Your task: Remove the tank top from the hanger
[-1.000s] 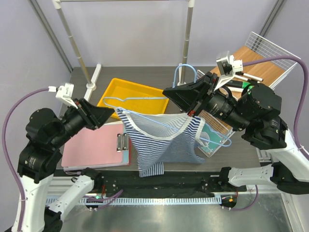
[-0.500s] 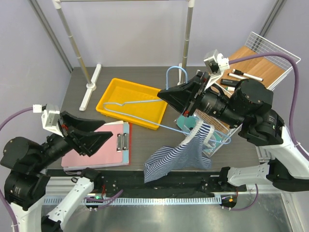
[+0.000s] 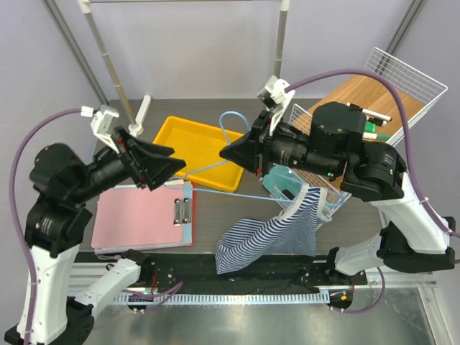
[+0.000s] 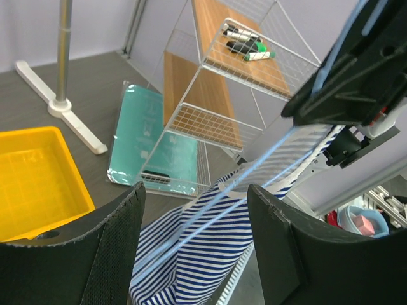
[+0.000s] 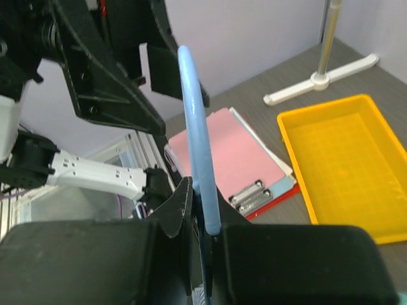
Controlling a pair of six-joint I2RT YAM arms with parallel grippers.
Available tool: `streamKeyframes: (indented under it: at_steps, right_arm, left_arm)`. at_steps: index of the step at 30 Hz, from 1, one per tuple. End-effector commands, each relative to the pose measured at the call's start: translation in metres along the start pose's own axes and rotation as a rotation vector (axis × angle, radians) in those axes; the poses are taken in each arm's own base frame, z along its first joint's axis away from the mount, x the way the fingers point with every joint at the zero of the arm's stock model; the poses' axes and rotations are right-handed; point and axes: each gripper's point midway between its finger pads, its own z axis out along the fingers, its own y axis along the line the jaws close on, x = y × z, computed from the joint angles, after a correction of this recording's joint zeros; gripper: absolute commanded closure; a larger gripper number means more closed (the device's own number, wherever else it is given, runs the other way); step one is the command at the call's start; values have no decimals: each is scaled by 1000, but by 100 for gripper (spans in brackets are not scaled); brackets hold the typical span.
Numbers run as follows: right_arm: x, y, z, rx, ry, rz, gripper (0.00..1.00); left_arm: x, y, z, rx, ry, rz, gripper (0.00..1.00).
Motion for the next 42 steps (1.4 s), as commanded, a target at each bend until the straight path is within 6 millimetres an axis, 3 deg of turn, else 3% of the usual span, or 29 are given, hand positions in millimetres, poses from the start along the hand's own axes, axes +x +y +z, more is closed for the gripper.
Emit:
streamKeyframes:
  at_steps: [1,10,17,27,33,41,42]
  right_arm:
    - [18,2,-6,-19,103,-26,99]
    - [22,15,-5,-86,132,-16,99]
    - [27,20,3,-117,156,-10,99]
    - [30,31,14,-180,166,8,99]
    - [39,31,24,-184,195,11,99]
    - [36,34,26,-193,182,30,99]
    - [35,34,25,-196,177,31,99]
  left_arm:
    - [2,-8,6,75,32,13,34]
    - [30,-15,22,254,145,-66,33]
    - [51,-38,20,437,241,-90,33]
    - [84,-59,20,570,352,-97,35]
    - [88,-57,25,554,355,-106,50]
    - [94,-49,31,504,355,-141,85]
    - [93,-49,31,500,350,-140,95]
